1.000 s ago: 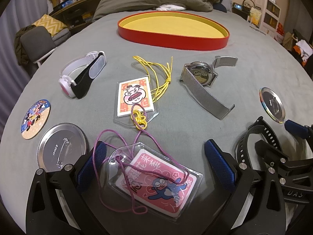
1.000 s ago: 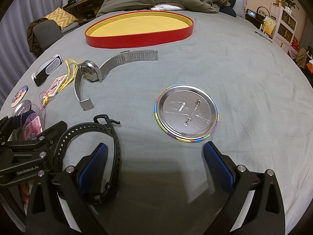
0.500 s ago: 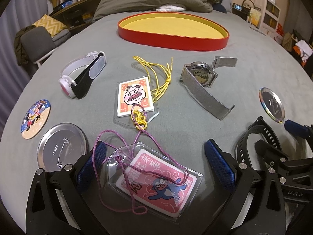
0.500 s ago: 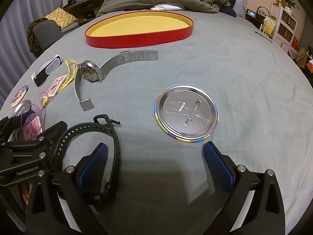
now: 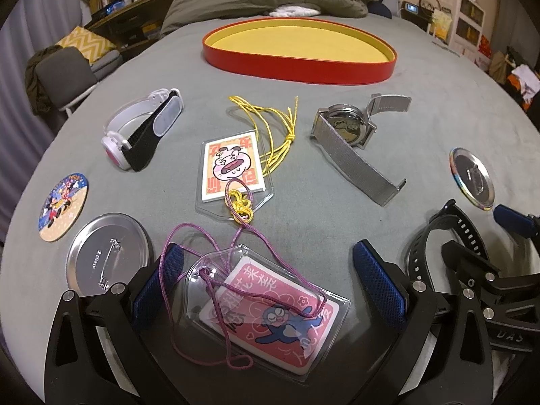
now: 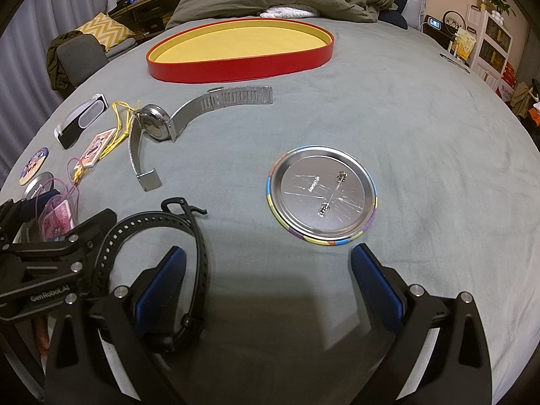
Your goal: Organize jewelry
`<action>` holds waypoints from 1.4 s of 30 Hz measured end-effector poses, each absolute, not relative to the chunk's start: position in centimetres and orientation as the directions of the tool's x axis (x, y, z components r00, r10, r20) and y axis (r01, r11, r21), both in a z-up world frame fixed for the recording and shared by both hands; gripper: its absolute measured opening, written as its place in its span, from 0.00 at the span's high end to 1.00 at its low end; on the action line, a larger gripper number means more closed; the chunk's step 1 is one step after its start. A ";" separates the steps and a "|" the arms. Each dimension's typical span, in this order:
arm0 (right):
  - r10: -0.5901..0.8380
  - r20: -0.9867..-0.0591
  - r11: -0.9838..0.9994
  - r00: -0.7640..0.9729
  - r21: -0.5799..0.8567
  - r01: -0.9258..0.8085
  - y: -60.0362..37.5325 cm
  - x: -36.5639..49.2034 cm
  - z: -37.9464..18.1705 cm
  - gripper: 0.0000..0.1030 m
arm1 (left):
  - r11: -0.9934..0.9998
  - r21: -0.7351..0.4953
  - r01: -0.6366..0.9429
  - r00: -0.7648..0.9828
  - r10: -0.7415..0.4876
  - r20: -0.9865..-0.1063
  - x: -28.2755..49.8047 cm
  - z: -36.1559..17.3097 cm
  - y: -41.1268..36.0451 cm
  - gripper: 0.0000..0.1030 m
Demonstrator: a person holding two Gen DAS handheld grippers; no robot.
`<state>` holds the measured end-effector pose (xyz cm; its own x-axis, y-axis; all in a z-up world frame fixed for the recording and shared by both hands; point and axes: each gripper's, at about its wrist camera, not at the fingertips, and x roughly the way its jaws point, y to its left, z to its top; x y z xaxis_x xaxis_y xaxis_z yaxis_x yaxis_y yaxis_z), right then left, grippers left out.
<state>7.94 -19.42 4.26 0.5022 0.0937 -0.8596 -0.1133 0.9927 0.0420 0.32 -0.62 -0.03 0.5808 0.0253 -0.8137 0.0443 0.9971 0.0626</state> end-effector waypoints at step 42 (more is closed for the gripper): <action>0.102 -0.850 0.992 0.516 0.050 -0.114 -19.5 7.4 4.2 0.08 | 0.998 0.051 0.038 0.584 0.020 -0.811 0.2 -0.1 -0.5 0.05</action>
